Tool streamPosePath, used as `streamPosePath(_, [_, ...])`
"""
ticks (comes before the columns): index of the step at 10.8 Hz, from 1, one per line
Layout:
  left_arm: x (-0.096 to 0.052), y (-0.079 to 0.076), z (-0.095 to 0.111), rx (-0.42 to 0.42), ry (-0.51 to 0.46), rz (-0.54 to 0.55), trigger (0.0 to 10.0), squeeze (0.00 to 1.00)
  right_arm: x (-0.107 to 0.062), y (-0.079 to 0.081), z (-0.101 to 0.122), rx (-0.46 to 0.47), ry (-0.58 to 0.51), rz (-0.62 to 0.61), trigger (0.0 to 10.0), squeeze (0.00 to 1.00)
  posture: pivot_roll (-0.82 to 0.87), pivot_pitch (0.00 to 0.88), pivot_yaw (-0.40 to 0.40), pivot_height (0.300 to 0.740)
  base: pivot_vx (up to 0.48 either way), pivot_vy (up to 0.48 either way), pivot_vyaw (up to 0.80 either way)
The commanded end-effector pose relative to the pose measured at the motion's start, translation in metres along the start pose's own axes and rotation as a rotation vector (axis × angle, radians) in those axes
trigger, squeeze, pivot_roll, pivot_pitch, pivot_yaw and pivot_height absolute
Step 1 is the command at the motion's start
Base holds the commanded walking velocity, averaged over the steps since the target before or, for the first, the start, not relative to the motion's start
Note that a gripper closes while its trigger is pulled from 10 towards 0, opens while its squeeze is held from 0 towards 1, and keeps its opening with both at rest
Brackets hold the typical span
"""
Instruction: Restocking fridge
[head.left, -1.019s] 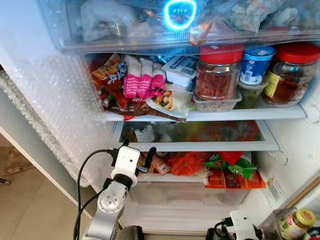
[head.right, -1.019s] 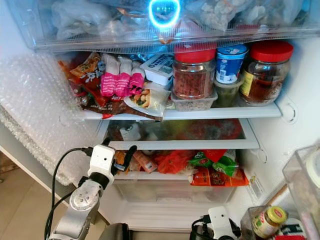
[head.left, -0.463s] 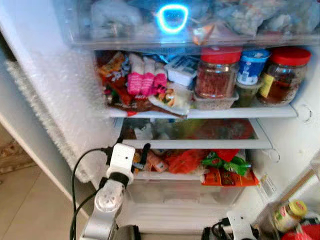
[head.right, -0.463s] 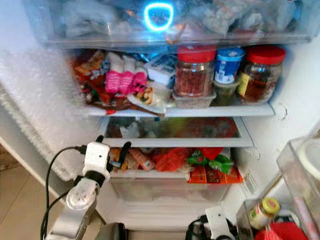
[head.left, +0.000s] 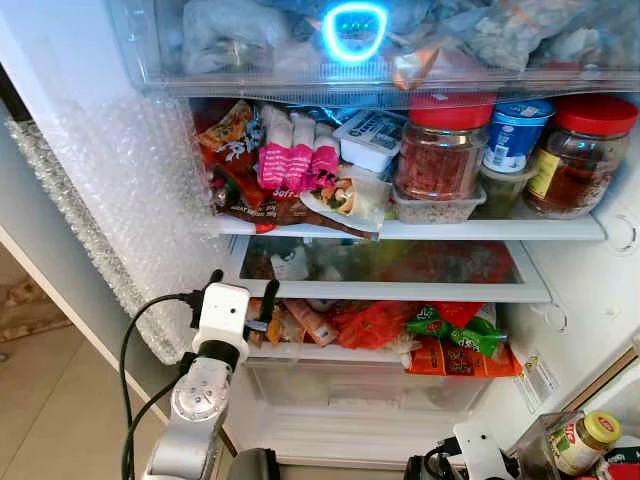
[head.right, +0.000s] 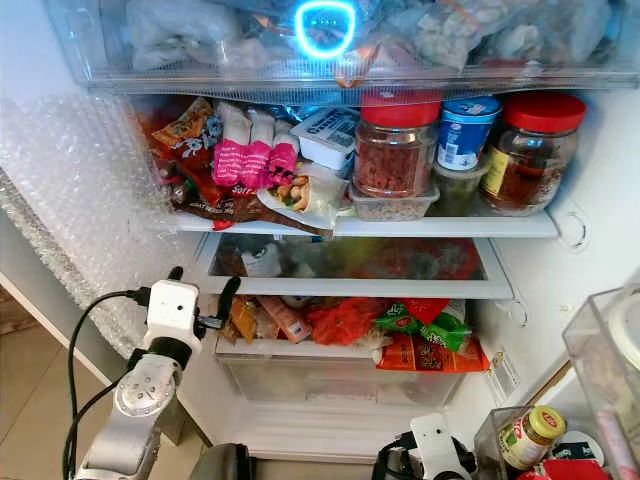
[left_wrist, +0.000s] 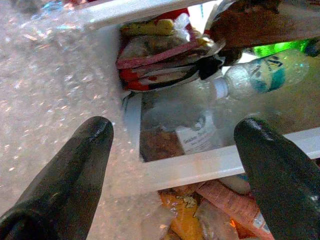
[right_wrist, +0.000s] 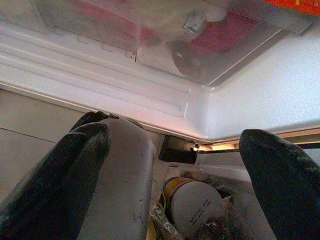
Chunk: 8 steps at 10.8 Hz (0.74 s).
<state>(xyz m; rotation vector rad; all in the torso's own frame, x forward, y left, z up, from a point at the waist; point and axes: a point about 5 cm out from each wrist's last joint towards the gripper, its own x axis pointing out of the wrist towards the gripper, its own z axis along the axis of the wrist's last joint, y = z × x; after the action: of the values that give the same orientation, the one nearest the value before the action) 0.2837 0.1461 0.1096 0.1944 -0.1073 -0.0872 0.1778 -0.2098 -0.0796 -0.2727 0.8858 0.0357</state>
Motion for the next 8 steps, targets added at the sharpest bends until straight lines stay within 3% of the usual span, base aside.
streamPosePath(1, [-0.0003, -0.0031, -0.0003, -0.003, 0.005, -0.004, 10.0, 0.00, -0.0111, 0.0073, -0.0431, -0.025, 0.184, 0.035, 10.0, 0.00, 0.03, 0.000, 0.009, 0.591, 0.000, 0.000, 0.00])
streamPosePath(2, [0.0005, -0.0044, 0.0002, -0.011, 0.004, -0.003, 10.0, 0.00, -0.0111, 0.0074, -0.0432, -0.025, 0.185, 0.035, 10.0, 0.00, 0.03, 0.000, 0.009, 0.591, 0.000, 0.000, 0.00])
streamPosePath(8, [-0.0026, -0.0076, -0.0020, -0.024, 0.011, -0.011, 10.0, 0.00, -0.0118, 0.0074, -0.0450, -0.025, 0.190, 0.036, 10.0, 0.00, 0.03, 0.000, 0.006, 0.591, -0.296, 0.000, 0.00])
